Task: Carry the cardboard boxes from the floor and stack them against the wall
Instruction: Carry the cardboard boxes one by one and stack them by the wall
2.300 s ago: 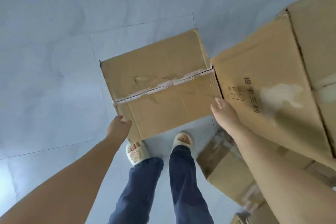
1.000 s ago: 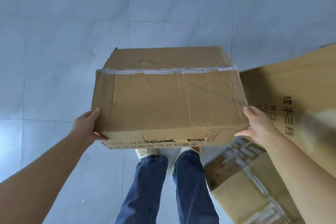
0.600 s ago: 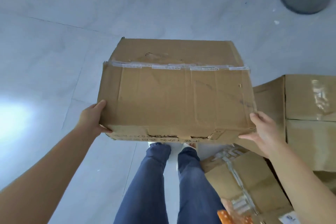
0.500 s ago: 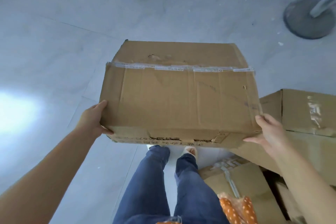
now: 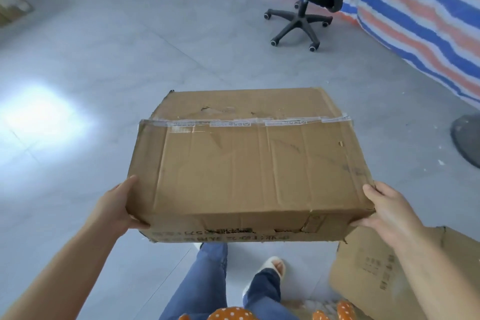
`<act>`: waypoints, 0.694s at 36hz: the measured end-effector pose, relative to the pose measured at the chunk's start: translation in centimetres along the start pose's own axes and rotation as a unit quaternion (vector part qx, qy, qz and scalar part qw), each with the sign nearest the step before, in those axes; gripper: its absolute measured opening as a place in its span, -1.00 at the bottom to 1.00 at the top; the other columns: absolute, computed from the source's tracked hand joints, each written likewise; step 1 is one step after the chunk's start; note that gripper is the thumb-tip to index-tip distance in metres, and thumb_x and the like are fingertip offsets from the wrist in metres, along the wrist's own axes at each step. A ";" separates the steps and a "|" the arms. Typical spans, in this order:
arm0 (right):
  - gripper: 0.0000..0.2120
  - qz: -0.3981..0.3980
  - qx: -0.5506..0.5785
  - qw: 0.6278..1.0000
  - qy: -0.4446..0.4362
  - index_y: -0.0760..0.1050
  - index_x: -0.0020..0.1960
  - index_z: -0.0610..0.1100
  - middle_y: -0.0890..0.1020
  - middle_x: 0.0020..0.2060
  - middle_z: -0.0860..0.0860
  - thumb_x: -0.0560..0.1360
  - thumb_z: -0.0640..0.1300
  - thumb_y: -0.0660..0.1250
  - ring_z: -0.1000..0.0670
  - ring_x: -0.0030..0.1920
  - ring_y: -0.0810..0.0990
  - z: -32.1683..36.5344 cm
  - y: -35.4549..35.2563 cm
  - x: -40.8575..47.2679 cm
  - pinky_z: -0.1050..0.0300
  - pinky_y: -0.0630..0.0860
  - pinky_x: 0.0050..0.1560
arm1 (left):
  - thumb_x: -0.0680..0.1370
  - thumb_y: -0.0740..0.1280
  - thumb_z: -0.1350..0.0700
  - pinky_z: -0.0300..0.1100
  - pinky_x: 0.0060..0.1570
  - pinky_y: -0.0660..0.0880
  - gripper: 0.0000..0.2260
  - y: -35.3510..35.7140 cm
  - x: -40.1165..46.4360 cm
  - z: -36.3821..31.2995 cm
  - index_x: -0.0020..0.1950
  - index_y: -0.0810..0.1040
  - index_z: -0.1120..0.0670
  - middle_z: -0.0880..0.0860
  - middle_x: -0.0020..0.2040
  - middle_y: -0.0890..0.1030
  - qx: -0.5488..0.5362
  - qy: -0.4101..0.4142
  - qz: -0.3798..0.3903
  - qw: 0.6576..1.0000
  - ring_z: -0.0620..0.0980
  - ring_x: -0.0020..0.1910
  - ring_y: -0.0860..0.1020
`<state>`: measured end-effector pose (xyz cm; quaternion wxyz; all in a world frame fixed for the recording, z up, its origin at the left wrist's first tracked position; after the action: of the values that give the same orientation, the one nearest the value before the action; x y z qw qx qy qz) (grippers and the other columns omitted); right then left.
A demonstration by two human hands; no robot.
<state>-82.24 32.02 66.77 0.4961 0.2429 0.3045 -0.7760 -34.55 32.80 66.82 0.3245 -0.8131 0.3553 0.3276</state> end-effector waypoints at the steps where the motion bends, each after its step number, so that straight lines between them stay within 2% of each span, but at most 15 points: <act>1: -0.80 0.007 -0.003 1.000 -0.004 0.46 -0.10 -0.21 0.52 -0.03 -0.17 0.64 -0.22 0.13 -0.19 0.03 0.50 0.8 1.6 0.1 -0.36 0.51 0.00 | 0.60 0.27 0.06 0.42 0.07 0.39 -0.57 -1.0 0.7 -0.6 0.42 0.32 0.19 0.10 0.47 0.28 -0.003 -0.002 -0.004 1.000 0.28 0.40 0.27; 7: -0.79 0.052 -0.019 0.998 -0.011 0.47 -0.10 -0.21 0.57 -0.11 -0.17 0.64 -0.24 0.12 -0.17 -0.10 0.55 4.7 11.6 0.2 -0.43 0.48 -0.01 | 0.60 0.27 0.06 0.44 0.04 0.39 -0.58 -7.1 5.2 -5.3 0.41 0.33 0.19 0.10 0.45 0.31 -0.035 -0.014 -0.023 0.999 0.28 0.37 0.30; 12: -0.81 0.078 -0.038 0.996 -0.024 0.48 -0.07 -0.22 0.57 -0.02 -0.21 0.64 -0.23 0.12 -0.23 0.02 0.54 7.8 19.3 0.3 -0.33 0.53 -0.11 | 0.60 0.27 0.07 0.34 -0.12 0.46 -0.60 -11.9 8.8 -9.2 0.40 0.35 0.19 0.09 0.44 0.32 -0.060 -0.011 -0.037 0.997 0.27 0.36 0.31; 16: -0.81 0.101 -0.053 0.993 -0.042 0.48 -0.06 -0.19 0.57 -0.05 -0.19 0.64 -0.23 0.12 -0.20 -0.06 0.55 10.8 24.9 0.7 -0.25 0.53 -0.17 | 0.60 0.25 0.09 0.34 -0.11 0.45 -0.65 -14.4 11.2 -11.9 0.36 0.38 0.17 0.09 0.37 0.36 -0.093 -0.005 -0.038 0.995 0.24 0.26 0.35; 19: -0.82 0.117 -0.072 0.989 -0.058 0.47 -0.03 -0.23 0.57 -0.07 -0.20 0.64 -0.23 0.11 -0.22 -0.08 0.55 12.9 28.2 1.0 -0.32 0.53 -0.13 | 0.61 0.25 0.10 0.36 -0.09 0.44 -0.71 -15.9 12.8 -13.3 0.31 0.40 0.13 0.07 0.29 0.39 -0.120 -0.007 -0.045 0.992 0.19 0.16 0.36; 22: -0.81 0.131 -0.083 0.985 -0.072 0.47 -0.04 -0.22 0.57 -0.09 -0.18 0.64 -0.22 0.11 -0.20 -0.09 0.55 15.6 31.3 1.6 -0.27 0.54 -0.18 | 0.60 0.24 0.09 0.30 -0.21 0.45 -0.67 -16.5 14.7 -14.7 0.34 0.39 0.16 0.12 0.34 0.41 -0.133 -0.012 -0.039 0.990 0.25 0.24 0.40; 25: -0.80 0.144 -0.087 0.982 -0.081 0.47 -0.05 -0.20 0.58 -0.09 -0.17 0.65 -0.22 0.11 -0.18 -0.08 0.55 18.5 33.9 3.1 -0.29 0.53 -0.14 | 0.60 0.26 0.10 0.27 -0.25 0.44 -0.64 -16.3 16.5 -16.7 0.36 0.39 0.20 0.10 0.26 0.42 -0.153 -0.014 -0.045 0.987 0.26 0.25 0.39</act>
<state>-53.70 5.94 69.72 0.6449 0.1769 0.2916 -0.6840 -7.85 22.81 68.60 0.2151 -0.8638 0.2596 0.3744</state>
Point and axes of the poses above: each hand's wrist, its own x-axis towards the middle knuckle, its own y-axis out of the palm, z = x × y, the point moved 7 cm from there along x, towards the middle knuckle
